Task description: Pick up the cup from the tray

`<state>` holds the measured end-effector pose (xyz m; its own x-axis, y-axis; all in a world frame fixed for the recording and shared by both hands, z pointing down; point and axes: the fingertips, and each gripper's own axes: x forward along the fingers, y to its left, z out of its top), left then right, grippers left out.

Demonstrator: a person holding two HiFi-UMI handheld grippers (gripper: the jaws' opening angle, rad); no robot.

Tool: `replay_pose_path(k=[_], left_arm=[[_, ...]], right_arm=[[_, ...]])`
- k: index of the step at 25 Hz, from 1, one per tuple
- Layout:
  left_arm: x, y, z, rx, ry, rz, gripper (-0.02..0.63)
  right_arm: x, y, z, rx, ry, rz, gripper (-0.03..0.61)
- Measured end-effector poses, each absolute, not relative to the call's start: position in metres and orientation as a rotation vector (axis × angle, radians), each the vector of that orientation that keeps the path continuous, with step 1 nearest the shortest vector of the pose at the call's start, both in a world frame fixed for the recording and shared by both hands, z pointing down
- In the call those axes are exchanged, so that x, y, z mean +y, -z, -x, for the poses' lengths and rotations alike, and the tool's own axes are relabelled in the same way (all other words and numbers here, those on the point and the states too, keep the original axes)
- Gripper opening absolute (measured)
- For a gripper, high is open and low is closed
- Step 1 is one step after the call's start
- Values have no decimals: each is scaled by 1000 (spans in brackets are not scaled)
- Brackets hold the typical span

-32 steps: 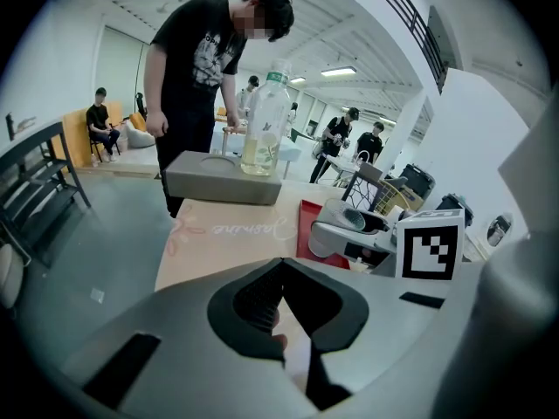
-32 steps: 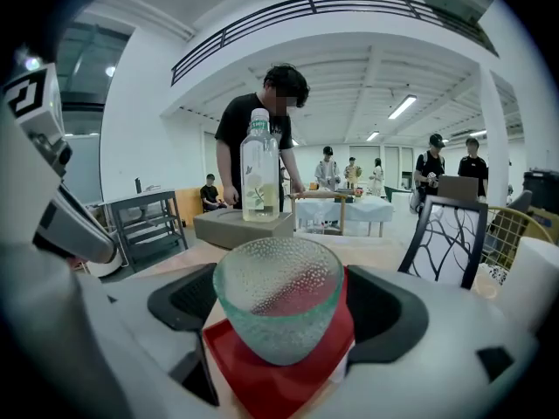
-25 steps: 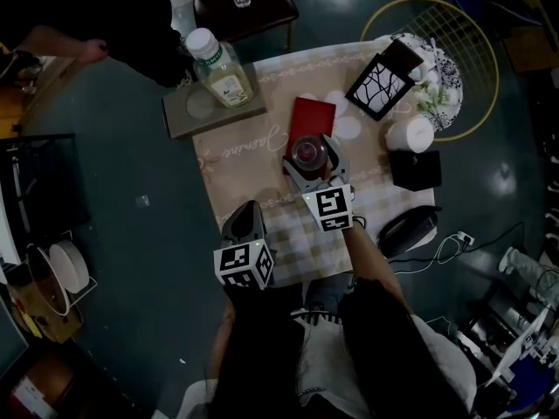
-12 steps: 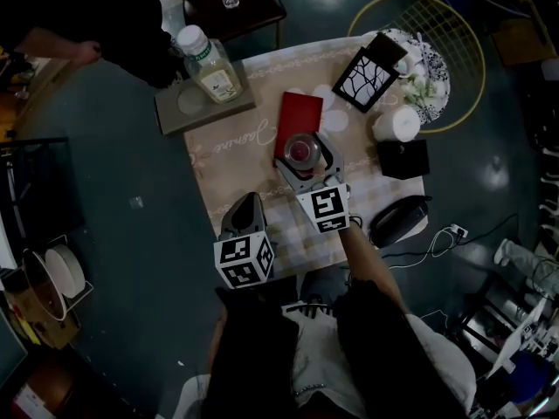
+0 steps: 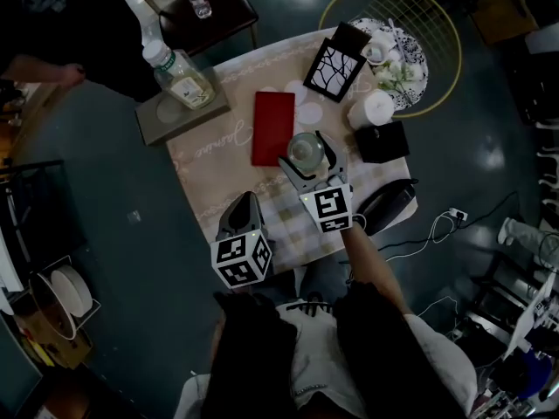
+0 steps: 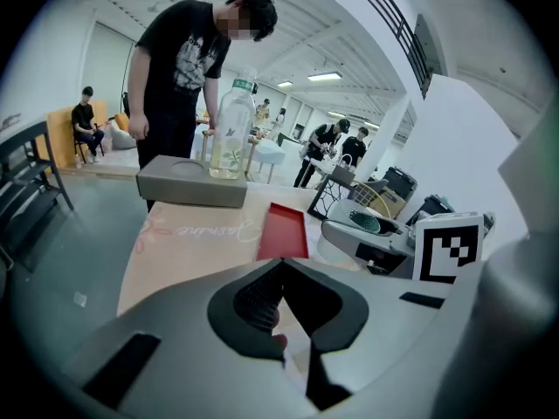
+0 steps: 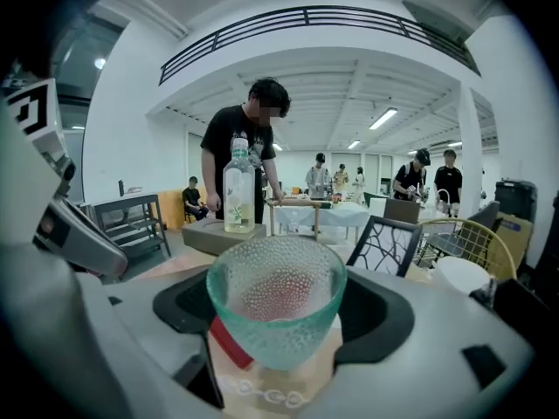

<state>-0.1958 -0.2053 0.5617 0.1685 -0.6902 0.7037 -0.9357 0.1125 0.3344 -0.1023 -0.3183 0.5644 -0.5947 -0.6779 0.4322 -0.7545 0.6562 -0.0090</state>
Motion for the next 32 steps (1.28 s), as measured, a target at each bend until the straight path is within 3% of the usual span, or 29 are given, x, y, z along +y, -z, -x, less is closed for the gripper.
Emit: replay_pose_path(k=[16, 32], left_arm=[[-192, -563, 144, -1521, -443, -1710, 6], [-177, -577, 153, -1571, -493, -1682, 6]], right_arm=[[-293, -575, 27, -2421, -342, -1248, 399], [-279, -614, 7, -2373, -364, -1305, 400]])
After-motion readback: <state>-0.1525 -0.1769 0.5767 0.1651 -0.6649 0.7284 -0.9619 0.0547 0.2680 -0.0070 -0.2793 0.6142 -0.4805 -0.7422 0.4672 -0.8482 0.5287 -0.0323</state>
